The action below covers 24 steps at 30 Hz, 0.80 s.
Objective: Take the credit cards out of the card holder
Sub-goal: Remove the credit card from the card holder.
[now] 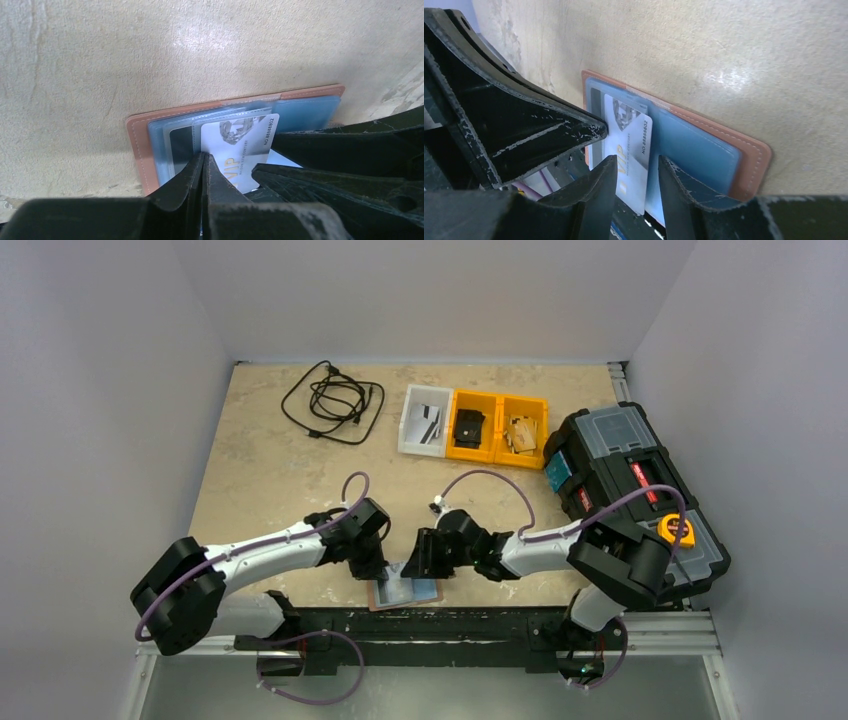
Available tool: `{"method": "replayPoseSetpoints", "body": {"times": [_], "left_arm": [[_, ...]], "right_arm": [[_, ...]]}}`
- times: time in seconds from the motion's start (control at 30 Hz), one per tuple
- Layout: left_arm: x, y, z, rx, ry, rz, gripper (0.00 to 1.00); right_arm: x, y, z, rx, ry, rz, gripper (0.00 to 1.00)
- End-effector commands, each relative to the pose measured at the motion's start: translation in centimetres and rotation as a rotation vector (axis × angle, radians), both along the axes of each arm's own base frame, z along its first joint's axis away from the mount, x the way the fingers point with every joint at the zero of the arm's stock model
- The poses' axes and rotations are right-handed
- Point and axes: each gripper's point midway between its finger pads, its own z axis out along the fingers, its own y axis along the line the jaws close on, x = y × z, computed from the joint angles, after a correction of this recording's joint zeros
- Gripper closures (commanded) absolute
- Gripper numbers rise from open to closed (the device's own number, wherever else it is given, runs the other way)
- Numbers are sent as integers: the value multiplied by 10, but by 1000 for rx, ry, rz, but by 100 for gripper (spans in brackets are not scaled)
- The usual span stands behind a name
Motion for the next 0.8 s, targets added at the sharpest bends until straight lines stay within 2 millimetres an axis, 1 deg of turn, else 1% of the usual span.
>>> {"method": "replayPoseSetpoints", "body": {"times": [0.0, 0.23, 0.4, 0.57, 0.77], "left_arm": [[-13, 31, -28, 140, 36, 46, 100], [-13, 29, -28, 130, 40, 46, 100], [-14, 30, -29, 130, 40, 46, 100], [-16, 33, -29, 133, 40, 51, 100], [-18, 36, -32, 138, 43, 55, 100]], "right_arm": [[-6, -11, -2, 44, 12, 32, 63], [-12, -6, -3, 130, 65, 46, 64], [-13, -7, -6, 156, 93, 29, 69], [-12, -13, -8, 173, 109, -5, 79], [-10, -14, -8, 177, 110, -12, 97]]}}
